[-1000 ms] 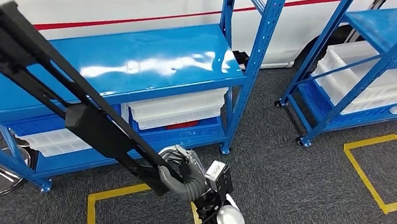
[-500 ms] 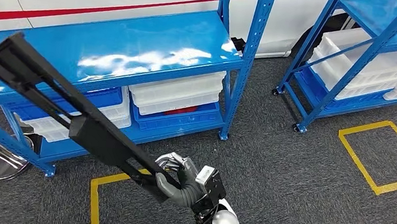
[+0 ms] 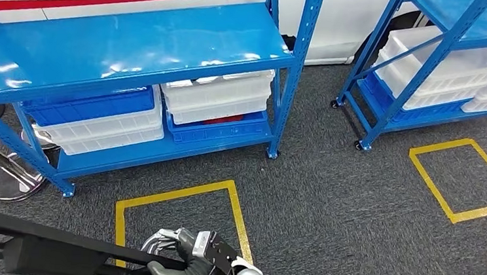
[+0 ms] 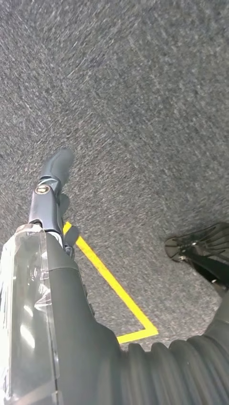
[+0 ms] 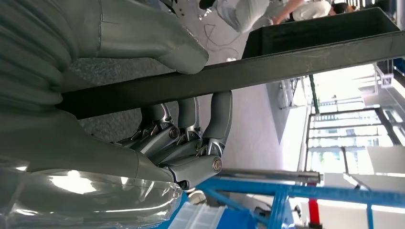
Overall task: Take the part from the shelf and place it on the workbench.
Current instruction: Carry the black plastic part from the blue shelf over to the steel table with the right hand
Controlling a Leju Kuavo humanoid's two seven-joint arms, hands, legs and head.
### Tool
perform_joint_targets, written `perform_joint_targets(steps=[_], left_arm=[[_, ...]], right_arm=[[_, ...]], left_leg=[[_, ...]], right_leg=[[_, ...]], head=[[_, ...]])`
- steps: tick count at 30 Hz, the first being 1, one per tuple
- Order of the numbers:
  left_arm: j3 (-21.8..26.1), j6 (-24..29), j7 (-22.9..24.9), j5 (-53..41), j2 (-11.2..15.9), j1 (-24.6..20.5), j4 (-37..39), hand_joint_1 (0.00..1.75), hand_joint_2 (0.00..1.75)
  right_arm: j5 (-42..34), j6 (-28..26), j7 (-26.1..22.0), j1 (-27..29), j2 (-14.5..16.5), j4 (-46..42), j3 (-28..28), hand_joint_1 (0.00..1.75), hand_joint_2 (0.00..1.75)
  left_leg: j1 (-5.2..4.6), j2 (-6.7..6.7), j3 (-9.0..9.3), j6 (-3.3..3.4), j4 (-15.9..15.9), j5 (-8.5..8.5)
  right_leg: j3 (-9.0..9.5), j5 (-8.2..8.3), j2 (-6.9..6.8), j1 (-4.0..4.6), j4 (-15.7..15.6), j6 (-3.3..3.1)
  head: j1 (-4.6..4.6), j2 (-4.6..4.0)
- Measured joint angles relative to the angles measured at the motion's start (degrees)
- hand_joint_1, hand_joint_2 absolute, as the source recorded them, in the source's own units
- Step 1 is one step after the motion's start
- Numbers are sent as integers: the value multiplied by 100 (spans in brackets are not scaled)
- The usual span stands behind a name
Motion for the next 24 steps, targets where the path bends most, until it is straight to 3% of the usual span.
perform_joint_targets(steps=[1, 2, 3, 5, 6, 7, 8, 9, 11, 13, 14, 16, 17, 19, 21, 22, 23, 24], left_arm=[[19, 5, 0, 6, -7, 6, -1, 0, 175], [39, 12, 0, 8, -10, 8, -2, 0, 175], [60, 23, -1, 10, -13, 9, -4, 0, 175], [102, 24, -27, 20, -18, 8, -10, 0, 175], [133, -81, -146, 38, -50, 17, -39, 0, 175], [166, -293, -353, -2, -148, 49, -132, 0, 175], [162, -573, -606, -161, -313, 122, -377, 0, 175], [90, -826, -794, -401, -568, 234, -787, 0, 175], [-449, -812, -676, -871, -1144, 490, -1923, 0, 175], [-1352, -331, -353, -970, -1580, 682, -2855, 0, 175], [-1788, -148, -320, -944, -1725, 753, -3152, 0, 175], [-2350, 4, -512, -828, -1873, 832, -3550, 0, 175], [-2454, 27, -669, -758, -1909, 831, -3644, 0, 175], [-2478, 62, -995, -677, -1935, 813, -3739, 0, 175], [-2464, 67, -1199, -676, -1941, 805, -3766, 0, 175], [-2450, 67, -1251, -682, -1940, 805, -3769, 0, 175], [-2435, 67, -1286, -686, -1940, 805, -3769, 0, 175], [-2418, 67, -1310, -684, -1940, 806, -3769, 0, 175]], right_arm=[[-9, 5, -6, -27, 2, 39, 36, 166, 175], [-16, 7, -9, -48, 3, 74, 62, 166, 175], [-21, 11, -8, -64, 3, 105, 85, 166, 175], [-33, 35, -7, -93, 3, 159, 132, 166, 175], [-42, 54, -5, -113, 8, 196, 163, 166, 175], [-97, 90, 11, -153, 24, 255, 205, 166, 175], [-250, 121, 55, -221, 57, 343, 293, 166, 175], [-492, 127, 115, -326, 100, 438, 440, 166, 175], [-1079, 35, 243, -606, 197, 591, 869, 166, 175], [-1332, -75, 296, -835, 273, 662, 1206, 166, 175], [-1316, -84, 309, -896, 297, 694, 1288, 166, 175], [-1162, -57, 335, -935, 316, 755, 1370, 166, 175], [-1092, -39, 352, -938, 319, 782, 1388, 166, 175], [-1013, -25, 379, -941, 325, 830, 1403, 166, 175], [-978, -64, 393, -944, 327, 867, 1404, 166, 175], [-967, -100, 393, -944, 327, 884, 1404, 166, 175], [-963, -145, 379, -943, 327, 901, 1403, 166, 175], [-967, -191, 352, -942, 327, 914, 1403, 166, 175]], left_leg=[[6, 10, -48, 40, 9, 43], [11, 23, -99, 93, 20, 92], [16, 38, -161, 143, 19, 152], [-3, 57, -302, 206, 25, 270], [-19, 64, -379, 220, 30, 330], [-35, 71, -460, 230, 38, 388], [-58, 76, -542, 241, 47, 443], [-89, 75, -621, 251, 56, 496], [-149, 65, -740, 267, 68, 592], [-163, 58, -790, 249, 55, 692], [-145, 61, -805, 224, 37, 746], [-114, 62, -838, 175, 0, 826], [-111, 56, -873, 148, 28, 769], [-104, 39, -1008, 77, 393, 349], [-58, 32, -1187, -13, 1128, -172], [-26, 33, -1234, -59, 1450, -274], [6, 34, -1214, -109, 1630, -238], [40, 36, -1104, -165, 1610, -87]], right_leg=[[-28, -7, 8, -8, 16, 30], [-73, -114, 16, -16, 93, 65], [-138, -330, 25, -27, 273, 99], [-310, -934, 34, -42, 952, 145], [-379, -1145, 36, -41, 1328, 152], [-395, -1221, 37, -37, 1595, 146], [-328, -1168, 37, -29, 1680, 123], [-165, -1029, 40, -18, 1563, 80], [401, -801, 54, 52, 826, -114], [900, -826, 47, 142, 55, -290], [1001, -857, 44, 182, -144, -329], [1015, -731, 31, 185, -301, -313], [990, -639, 25, 167, -361, -312], [892, -467, 4, 104, -452, -297], [708, -348, -3, 79, -410, -282], [604, -297, -7, 62, -372, -259], [489, -249, -13, 37, -319, -228], [364, -207, -17, 1, -250, -188]], head=[[1, 0], [2, 0], [4, -1], [7, -1], [6, -1], [5, -1], [6, -1], [5, -1], [4, -1], [2, -1], [2, -1], [5, -1], [5, -1], [5, -1], [4, -1], [4, -1], [3, -1], [4, -1]])
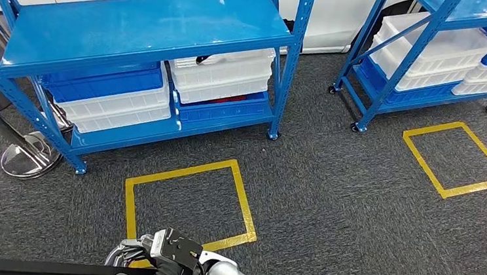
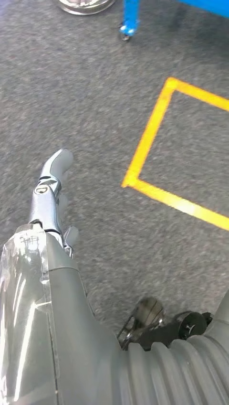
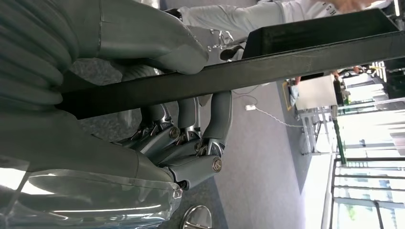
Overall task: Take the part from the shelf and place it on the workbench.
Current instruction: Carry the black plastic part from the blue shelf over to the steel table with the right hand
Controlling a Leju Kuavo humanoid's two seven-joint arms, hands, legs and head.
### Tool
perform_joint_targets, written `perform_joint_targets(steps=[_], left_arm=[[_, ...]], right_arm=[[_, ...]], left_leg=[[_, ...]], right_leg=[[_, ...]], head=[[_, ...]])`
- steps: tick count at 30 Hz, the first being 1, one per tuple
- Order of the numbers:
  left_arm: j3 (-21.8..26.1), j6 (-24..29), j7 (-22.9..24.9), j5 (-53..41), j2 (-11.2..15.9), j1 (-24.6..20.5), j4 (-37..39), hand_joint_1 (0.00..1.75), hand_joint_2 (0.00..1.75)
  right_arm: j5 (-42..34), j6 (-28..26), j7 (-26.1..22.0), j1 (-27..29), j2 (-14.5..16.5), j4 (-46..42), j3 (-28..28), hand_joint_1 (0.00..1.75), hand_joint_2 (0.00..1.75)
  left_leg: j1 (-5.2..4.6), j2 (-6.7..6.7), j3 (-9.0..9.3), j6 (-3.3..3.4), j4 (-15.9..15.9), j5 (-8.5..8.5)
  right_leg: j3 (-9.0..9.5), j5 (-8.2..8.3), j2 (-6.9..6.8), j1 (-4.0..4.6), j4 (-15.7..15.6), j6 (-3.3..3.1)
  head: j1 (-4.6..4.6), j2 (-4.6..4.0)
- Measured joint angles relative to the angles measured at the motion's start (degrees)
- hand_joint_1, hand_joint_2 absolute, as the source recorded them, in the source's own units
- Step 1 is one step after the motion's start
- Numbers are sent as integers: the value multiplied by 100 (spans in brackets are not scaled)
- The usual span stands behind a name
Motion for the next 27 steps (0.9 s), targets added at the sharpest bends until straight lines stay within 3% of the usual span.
perform_joint_targets(steps=[1, 2, 3, 5, 7, 8, 9, 10, 12, 13, 14, 15, 17, 18, 19, 20, 21, 23, 24, 25, 27], left_arm=[[14, -1, -17, 10, -1, 0, 0, 0, 175], [24, -1, -29, 24, -4, -1, 1, 0, 175], [34, -1, -40, 38, -9, -3, -1, 0, 175], [53, -1, -53, 68, -22, 2, -2, 0, 175], [70, -1, -61, 90, -31, 12, -1, 0, 175], [77, -1, -62, 96, -35, 12, -1, 0, 175], [84, -1, -62, 101, -39, 11, 0, 0, 175], [89, -1, -62, 103, -43, 11, 1, 0, 175], [97, -1, -59, 106, -44, 11, 1, 0, 175], [100, -1, -52, 116, -44, 11, 1, 0, 175], [102, -1, -44, 139, -44, 11, 1, 0, 175], [104, -1, -40, 186, -44, 11, 3, 0, 175], [105, -1, -61, 325, -45, 7, 28, 0, 175], [106, -1, -95, 416, -49, 4, 54, 0, 175], [107, -1, -143, 515, -53, 0, 91, 0, 175], [109, -1, -207, 627, -57, -6, 137, 0, 175], [108, -2, -274, 749, -59, -10, 195, 0, 175], [106, -2, -370, 970, -56, -11, 309, 0, 175], [103, -2, -388, 1040, -54, -3, 350, 0, 175], [100, -1, -386, 1066, -51, 7, 373, 0, 175], [97, -1, -326, 971, -46, 21, 386, 0, 175]], right_arm=[[-3, -51, -36, -1, 0, 7, -3, 166, 175], [-2, -114, -80, -2, -1, 9, -11, 166, 175], [1, -174, -117, -1, -1, 0, -27, 166, 175], [9, -256, -149, 5, -2, -27, -84, 166, 175], [11, -272, -143, 15, -7, -50, -143, 166, 175], [10, -273, -144, 22, -11, -59, -166, 166, 175], [11, -273, -145, 27, -15, -71, -186, 166, 175], [13, -272, -145, 33, -20, -82, -203, 166, 175], [16, -298, -147, 46, -21, -101, -238, 166, 175], [31, -356, -150, 53, -21, -111, -260, 166, 175], [63, -451, -150, 62, -22, -133, -292, 166, 175], [104, -578, -137, 70, -22, -177, -345, 166, 175], [180, -822, -69, 64, -20, -358, -532, 166, 175], [197, -903, -18, 35, -18, -492, -669, 166, 175], [207, -947, 30, -21, -19, -636, -824, 166, 175], [215, -969, 72, -99, -24, -784, -999, 166, 175], [235, -977, 116, -188, -38, -931, -1196, 166, 175], [321, -977, 175, -344, -98, -1210, -1649, 166, 175], [381, -976, 191, -400, -138, -1334, -1883, 166, 175], [441, -976, 203, -440, -176, -1439, -2102, 166, 175], [571, -990, 244, -501, -254, -1621, -2519, 166, 175]], left_leg=[[40, 1, 202, -63, -212, 178], [73, -3, 453, -148, -555, 235], [85, -19, 698, -177, -921, 209], [76, -43, 916, -122, -1325, 31], [62, -33, 840, 52, -1321, 72], [59, -19, 780, 130, -1309, 130], [57, -3, 702, 204, -1310, 201], [57, 12, 608, 265, -1314, 281], [31, 23, 421, 319, -1311, 434], [16, 27, 325, 331, -1310, 503], [-1, 32, 228, 337, -1310, 570], [-19, 35, 128, 338, -1310, 639], [-47, 37, -53, 333, -1311, 787], [-60, 35, -114, 321, -1310, 853], [-63, 37, -151, 303, -1313, 916], [-55, 39, -164, 277, -1332, 980], [-49, 43, -167, 243, -1368, 1048], [-44, 42, -179, 175, -1440, 1146], [-48, 36, -213, 154, -1391, 1068], [-54, 28, -274, 140, -1234, 885], [-47, 22, -461, 125, -580, 350]], right_leg=[[-129, 34, -2, -39, 86, 42], [-260, 62, 2, -66, 186, 88], [-376, 86, 11, -83, 290, 130], [-511, 152, 27, -60, 419, 206], [-561, 246, 30, -54, 430, 274], [-603, 198, 32, -69, 459, 306], [-661, 36, 36, -82, 564, 338], [-732, -241, 41, -92, 780, 363], [-853, -862, 51, -96, 1457, 389], [-877, -1010, 53, -94, 1798, 388], [-852, -993, 54, -91, 2029, 374], [-760, -843, 56, -82, 2111, 344], [-312, -529, 63, -33, 1743, 222], [49, -569, 64, 5, 1308, 141], [385, -709, 63, 39, 845, 86], [631, -858, 63, 69, 476, 50], [757, -946, 62, 89, 240, 34], [737, -840, 57, 79, 109, 16], [707, -763, 49, 63, 72, -15], [670, -686, 41, 45, 39, -36], [562, -574, 43, 39, 38, -69]], head=[[-1, 0], [-3, 0], [-7, 0], [-3, 1], [9, 1], [9, 1], [10, 0], [10, 0], [10, 0], [10, 0], [10, 0], [10, 0], [9, 0], [8, 0], [8, 0], [7, 1], [8, 0], [9, 0], [9, 0], [8, 0], [6, 0]])
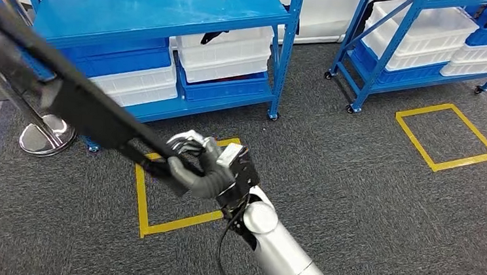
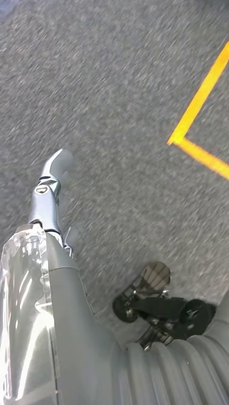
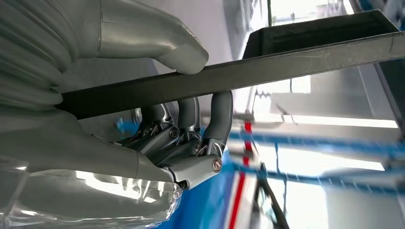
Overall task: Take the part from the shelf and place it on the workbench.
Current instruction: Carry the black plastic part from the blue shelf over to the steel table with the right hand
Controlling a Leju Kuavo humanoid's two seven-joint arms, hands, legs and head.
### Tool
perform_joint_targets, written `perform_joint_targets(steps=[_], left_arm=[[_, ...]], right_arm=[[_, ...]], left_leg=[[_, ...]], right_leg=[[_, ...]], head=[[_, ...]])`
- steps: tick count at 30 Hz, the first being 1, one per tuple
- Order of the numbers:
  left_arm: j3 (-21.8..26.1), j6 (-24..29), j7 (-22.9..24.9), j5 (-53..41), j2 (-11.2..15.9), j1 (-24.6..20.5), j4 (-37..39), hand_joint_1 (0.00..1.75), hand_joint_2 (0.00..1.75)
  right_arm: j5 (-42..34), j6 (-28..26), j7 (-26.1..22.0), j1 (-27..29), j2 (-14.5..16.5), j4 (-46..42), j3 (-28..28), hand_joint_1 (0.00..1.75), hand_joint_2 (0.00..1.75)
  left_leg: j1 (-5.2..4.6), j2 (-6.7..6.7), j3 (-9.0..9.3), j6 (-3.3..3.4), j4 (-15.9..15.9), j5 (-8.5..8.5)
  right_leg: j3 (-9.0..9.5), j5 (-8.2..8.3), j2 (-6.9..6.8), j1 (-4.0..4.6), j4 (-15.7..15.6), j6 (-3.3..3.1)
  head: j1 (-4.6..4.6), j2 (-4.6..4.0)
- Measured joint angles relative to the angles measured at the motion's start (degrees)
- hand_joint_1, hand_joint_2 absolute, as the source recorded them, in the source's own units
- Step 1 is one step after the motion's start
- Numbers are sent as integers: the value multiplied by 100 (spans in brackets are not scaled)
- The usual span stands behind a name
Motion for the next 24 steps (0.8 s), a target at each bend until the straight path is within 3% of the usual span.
perform_joint_targets(steps=[1, 2, 3, 4, 5, 7, 9, 11, 13, 16, 17, 18, 19, 21, 23, 24], left_arm=[[0, 0, 51, -131, 1, 2, 2, 0, 175], [2, 0, 104, -292, 2, 2, 3, 0, 175], [5, 0, 153, -470, 3, 0, 5, 0, 175], [14, 0, 198, -633, 4, -3, 8, 0, 175], [31, 0, 238, -754, 5, -8, 11, 0, 175], [96, 0, 297, -878, 11, -33, 32, 0, 175], [198, 0, 307, -907, 15, -71, 89, 0, 175], [299, 0, 299, -928, 8, -98, 143, 0, 175], [385, 0, 324, -941, -2, -106, 160, 0, 175], [524, 0, 573, -1040, -6, -60, 142, 0, 175], [559, 0, 720, -1111, -8, -13, 101, 0, 175], [580, 0, 871, -1188, -14, 47, 31, 0, 175], [591, 0, 1009, -1258, -22, 111, -53, 0, 175], [601, 0, 1173, -1342, -38, 207, -212, 0, 175], [614, 2, 1218, -1371, -45, 257, -325, 0, 175], [620, 3, 1230, -1380, -46, 274, -374, 0, 175]], right_arm=[[78, -22, 31, -20, -44, -86, -199, 166, 175], [161, -50, 68, -32, -90, -173, -385, 166, 175], [233, -82, 101, -38, -134, -254, -552, 166, 175], [294, -117, 127, -38, -174, -335, -707, 166, 175], [347, -152, 140, -32, -206, -418, -846, 166, 175], [431, -239, 121, -5, -266, -588, -1089, 166, 175], [495, -322, 86, 83, -340, -773, -1293, 166, 175], [555, -362, 59, 245, -436, -966, -1471, 166, 175], [613, -379, 16, 424, -534, -1175, -1629, 166, 175], [680, -443, -78, 744, -640, -1508, -1863, 166, 175], [699, -469, -101, 872, -670, -1616, -1946, 166, 175], [711, -493, -112, 990, -699, -1724, -2030, 166, 175], [718, -511, -119, 1090, -725, -1828, -2106, 166, 175], [722, -532, -130, 1211, -765, -2012, -2212, 166, 175], [722, -540, -146, 1267, -782, -2141, -2266, 166, 175], [722, -541, -155, 1296, -790, -2191, -2290, 166, 175]], left_leg=[[2, 0, -85, -13, 377, -172], [5, 0, -118, -24, 654, -222], [9, -2, -56, -32, 739, -158], [12, -15, 124, -30, 589, -34], [16, -64, 401, -18, 236, 79], [32, -279, 940, 26, -515, 90], [25, -384, 1121, 59, -820, -7], [31, -273, 1113, 109, -890, 16], [62, -149, 1120, 183, -951, 62], [66, 38, 1104, 224, -973, 84], [70, 100, 1102, 221, -972, 82], [80, 161, 1102, 215, -969, 77], [93, 220, 1106, 202, -964, 69], [105, 325, 1117, 142, -946, 42], [79, 414, 1129, 56, -929, 19], [59, 459, 1138, 13, -934, 18]], right_leg=[[-63, 46, 13, 2, 12, 5], [-129, 88, 31, 2, 30, 15], [-193, 123, 59, 1, 55, 28], [-251, 151, 100, 0, 85, 46], [-301, 169, 146, -3, 121, 62], [-402, 189, 235, -7, 200, 103], [-481, 221, 321, -22, 250, 168], [-518, 247, 399, -29, 274, 241], [-641, 102, 324, -28, 491, 313], [-1157, -390, 132, -109, 1529, 430], [-1283, -447, 108, -149, 1782, 464], [-1306, -394, 87, -187, 1821, 496], [-1214, -243, 55, -223, 1630, 526], [-823, 118, -153, -251, 851, 576], [-599, 265, -328, -226, 354, 544], [-600, 248, -347, -200, 312, 504]], head=[[-1, 0], [-1, 0], [-1, 0], [-1, 0], [-1, 0], [-1, 0], [-2, 0], [-3, 0], [5, 0], [13, 0], [14, 0], [14, 0], [14, 0], [15, 0], [12, 0], [11, 0]])
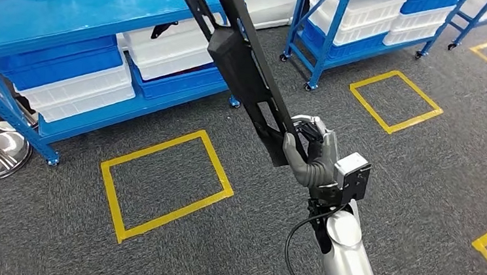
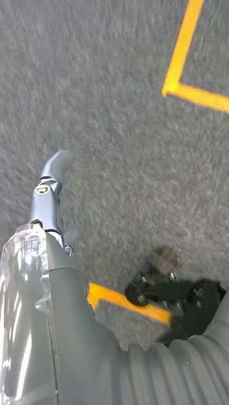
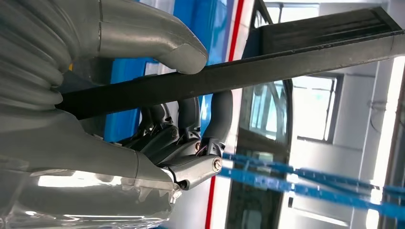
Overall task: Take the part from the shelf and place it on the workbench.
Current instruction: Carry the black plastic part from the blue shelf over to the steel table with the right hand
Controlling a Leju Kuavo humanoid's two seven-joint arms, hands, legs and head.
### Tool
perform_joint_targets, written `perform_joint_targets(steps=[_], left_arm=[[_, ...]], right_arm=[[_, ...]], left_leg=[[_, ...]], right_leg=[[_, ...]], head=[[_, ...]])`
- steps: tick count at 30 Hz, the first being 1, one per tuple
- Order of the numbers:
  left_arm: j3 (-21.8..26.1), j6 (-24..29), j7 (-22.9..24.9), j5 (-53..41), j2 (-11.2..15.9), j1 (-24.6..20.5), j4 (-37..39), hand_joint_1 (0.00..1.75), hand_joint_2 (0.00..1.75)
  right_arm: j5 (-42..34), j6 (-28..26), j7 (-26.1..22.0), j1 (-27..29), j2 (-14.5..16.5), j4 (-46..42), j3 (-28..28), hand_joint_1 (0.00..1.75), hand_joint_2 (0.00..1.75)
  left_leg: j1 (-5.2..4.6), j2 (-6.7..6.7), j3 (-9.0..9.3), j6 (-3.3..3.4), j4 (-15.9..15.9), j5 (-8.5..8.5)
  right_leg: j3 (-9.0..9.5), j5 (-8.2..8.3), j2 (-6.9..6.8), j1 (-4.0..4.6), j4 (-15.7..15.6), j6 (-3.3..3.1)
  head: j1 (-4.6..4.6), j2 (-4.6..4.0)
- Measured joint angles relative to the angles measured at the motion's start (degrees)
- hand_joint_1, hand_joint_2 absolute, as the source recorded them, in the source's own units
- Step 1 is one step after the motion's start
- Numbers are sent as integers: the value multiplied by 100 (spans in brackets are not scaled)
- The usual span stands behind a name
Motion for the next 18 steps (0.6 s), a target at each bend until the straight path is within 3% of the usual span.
perform_joint_targets(steps=[2, 4, 7, 8, 9, 10, 11, 13, 15, 17, 18], left_arm=[[5, 2, 69, -46, -6, 35, -88, 0, 175], [6, 2, 259, -172, -12, 105, -219, 0, 175], [-26, 2, 787, -458, -28, 334, -560, 0, 175], [-58, 2, 969, -514, -40, 439, -697, 0, 175], [-106, 2, 1115, -525, -55, 548, -839, 0, 175], [-167, 2, 1225, -507, -70, 655, -981, 0, 175], [-230, 2, 1295, -479, -84, 748, -1110, 0, 175], [-341, 2, 1371, -439, -102, 886, -1324, 0, 175], [-421, 3, 1412, -417, -121, 967, -1481, 0, 175], [-515, -2, 1448, -361, -145, 1038, -1630, 0, 175], [-570, -13, 1463, -321, -156, 1080, -1704, 0, 175]], right_arm=[[-2, -16, -13, 70, -18, -90, -44, 166, 175], [-14, -40, -29, 143, -35, -193, -102, 166, 175], [-56, -55, -67, 351, -45, -376, -265, 166, 175], [-84, -63, -97, 464, -49, -437, -352, 166, 175], [-122, -71, -138, 589, -56, -500, -455, 166, 175], [-174, -69, -190, 715, -63, -573, -578, 166, 175], [-229, -59, -239, 824, -69, -647, -705, 166, 175], [-313, -31, -308, 972, -76, -775, -924, 166, 175], [-351, -18, -336, 1060, -82, -858, -1063, 166, 175], [-357, 27, -343, 1170, -86, -947, -1206, 166, 175], [-351, 70, -344, 1232, -85, -989, -1302, 166, 175]], left_leg=[[6, 81, 22, -79, -19, -10], [34, -45, -41, -115, 167, -184], [9, -391, -500, -65, 1244, -760], [-14, -432, -646, -40, 1563, -861], [-38, -452, -708, -8, 1684, -847], [-62, -471, -664, 37, 1570, -721], [-89, -522, -524, 95, 1253, -516], [-121, -771, -188, 232, 495, -182], [-140, -934, -27, 290, 135, -112], [-138, -842, 26, 288, 35, -91], [-127, -778, 58, 297, -27, -60]], right_leg=[[-36, 23, 135, 3, 2, -106], [-43, 51, 253, -1, -19, -211], [-44, 63, 428, 47, -29, -327], [-43, 63, 499, 77, -27, -344], [-41, 64, 578, 109, -23, -354], [-38, 64, 660, 139, -18, -360], [-32, 64, 740, 165, -12, -363], [-36, 66, 885, 191, 5, -360], [-75, 84, 1019, 165, 18, -324], [-106, 116, 1150, 133, 7, -255], [-119, 105, 1122, 135, 20, -223]], head=[[-2, 0], [-2, 0], [-3, 0], [-3, 0], [-3, 0], [-3, 0], [-3, 0], [-2, 0], [0, 0], [0, 0], [0, 0]])
